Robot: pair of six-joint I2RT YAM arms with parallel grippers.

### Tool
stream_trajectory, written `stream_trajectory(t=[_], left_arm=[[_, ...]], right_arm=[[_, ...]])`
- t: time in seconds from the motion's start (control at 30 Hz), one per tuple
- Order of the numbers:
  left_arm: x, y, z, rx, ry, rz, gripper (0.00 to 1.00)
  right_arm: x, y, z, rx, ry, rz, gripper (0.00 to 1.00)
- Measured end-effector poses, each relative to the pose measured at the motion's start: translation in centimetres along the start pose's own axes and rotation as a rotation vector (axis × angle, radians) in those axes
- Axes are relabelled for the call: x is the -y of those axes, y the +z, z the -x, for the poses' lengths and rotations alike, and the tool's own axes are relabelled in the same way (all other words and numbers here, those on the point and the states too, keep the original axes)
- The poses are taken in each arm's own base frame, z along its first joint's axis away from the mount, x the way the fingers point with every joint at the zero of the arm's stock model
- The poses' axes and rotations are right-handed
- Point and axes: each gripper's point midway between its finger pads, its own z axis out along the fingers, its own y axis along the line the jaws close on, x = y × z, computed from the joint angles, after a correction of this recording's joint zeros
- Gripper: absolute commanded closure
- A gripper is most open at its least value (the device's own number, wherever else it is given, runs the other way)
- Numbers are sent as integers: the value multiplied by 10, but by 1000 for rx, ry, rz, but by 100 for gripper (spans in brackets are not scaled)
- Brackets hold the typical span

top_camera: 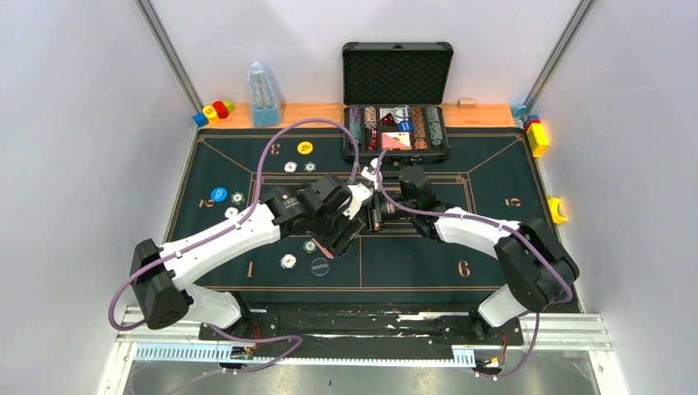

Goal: Distribute texas hold em gaming equipment

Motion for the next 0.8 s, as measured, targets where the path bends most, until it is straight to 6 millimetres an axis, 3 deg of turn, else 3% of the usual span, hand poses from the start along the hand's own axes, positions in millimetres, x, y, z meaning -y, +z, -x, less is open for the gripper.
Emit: stream_trajectory(t=[0.1,0.3,0.37,0.53,0.8], left_arm=[[0,0,-1,-6,3,2,100],[-1,0,-2,-10,5,4,100],[-1,-1,-3,-12,6,5,100],[-1,-1,-3,-12,7,2,100],[-1,-1,-5,-20,6,4,100]], right_arm=[[-6,0,0,-5,1,23,79],[-9,0,0,-12,37,35,79],[-8,0,-1,-14,48,37,76],[-5,0,-2,-18,56,26,55],[5,0,-5,-23,68,-19,58]])
